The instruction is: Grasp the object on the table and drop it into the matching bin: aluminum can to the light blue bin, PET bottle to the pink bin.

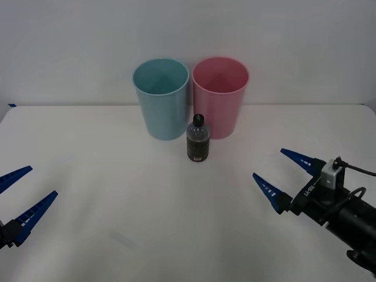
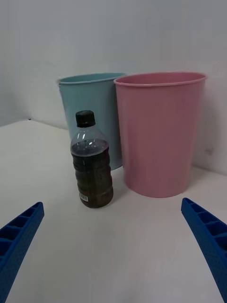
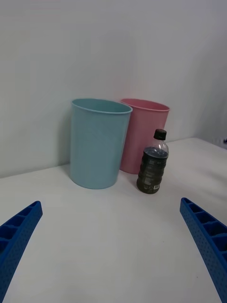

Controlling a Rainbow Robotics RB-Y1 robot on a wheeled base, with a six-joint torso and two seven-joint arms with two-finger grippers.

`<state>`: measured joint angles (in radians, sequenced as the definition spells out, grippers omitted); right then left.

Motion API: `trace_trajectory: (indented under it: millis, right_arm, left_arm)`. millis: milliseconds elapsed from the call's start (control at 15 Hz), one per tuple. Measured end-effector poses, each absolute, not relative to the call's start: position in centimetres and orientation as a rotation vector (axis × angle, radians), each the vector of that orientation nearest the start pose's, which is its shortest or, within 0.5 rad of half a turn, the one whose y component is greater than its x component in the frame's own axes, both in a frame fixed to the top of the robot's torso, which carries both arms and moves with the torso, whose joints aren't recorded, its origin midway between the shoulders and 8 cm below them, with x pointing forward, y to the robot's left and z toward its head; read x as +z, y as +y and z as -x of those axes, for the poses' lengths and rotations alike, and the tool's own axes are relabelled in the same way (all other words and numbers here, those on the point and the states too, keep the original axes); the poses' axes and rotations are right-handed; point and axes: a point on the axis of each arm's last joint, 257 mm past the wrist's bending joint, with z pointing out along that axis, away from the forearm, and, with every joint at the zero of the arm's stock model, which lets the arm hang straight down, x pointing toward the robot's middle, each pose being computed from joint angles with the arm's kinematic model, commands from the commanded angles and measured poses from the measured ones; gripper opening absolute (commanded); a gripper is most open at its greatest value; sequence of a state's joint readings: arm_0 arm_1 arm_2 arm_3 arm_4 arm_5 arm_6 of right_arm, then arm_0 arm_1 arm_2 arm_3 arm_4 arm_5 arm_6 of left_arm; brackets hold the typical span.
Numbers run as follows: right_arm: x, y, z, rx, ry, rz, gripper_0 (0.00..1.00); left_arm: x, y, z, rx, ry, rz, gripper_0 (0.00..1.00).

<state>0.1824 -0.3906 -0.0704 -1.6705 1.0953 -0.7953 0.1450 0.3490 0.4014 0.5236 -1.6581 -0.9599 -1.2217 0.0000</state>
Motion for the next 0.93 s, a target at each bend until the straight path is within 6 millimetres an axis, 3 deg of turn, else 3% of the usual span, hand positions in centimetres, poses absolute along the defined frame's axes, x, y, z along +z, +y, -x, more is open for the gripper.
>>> trace_trajectory:
  millis: [600,933]
  right_arm:
    - [-22.5,-15.0,-46.0,0.453,1.498,0.564,1.00]
    - [-24.2,-12.3,-49.0,0.462,1.520,0.592,1.00]
  left_arm:
    - [-16.9,33.0,-34.2,-0.567,1.441,-0.465,1.00]
    - [-16.9,33.0,-34.2,-0.567,1.441,-0.465,1.00]
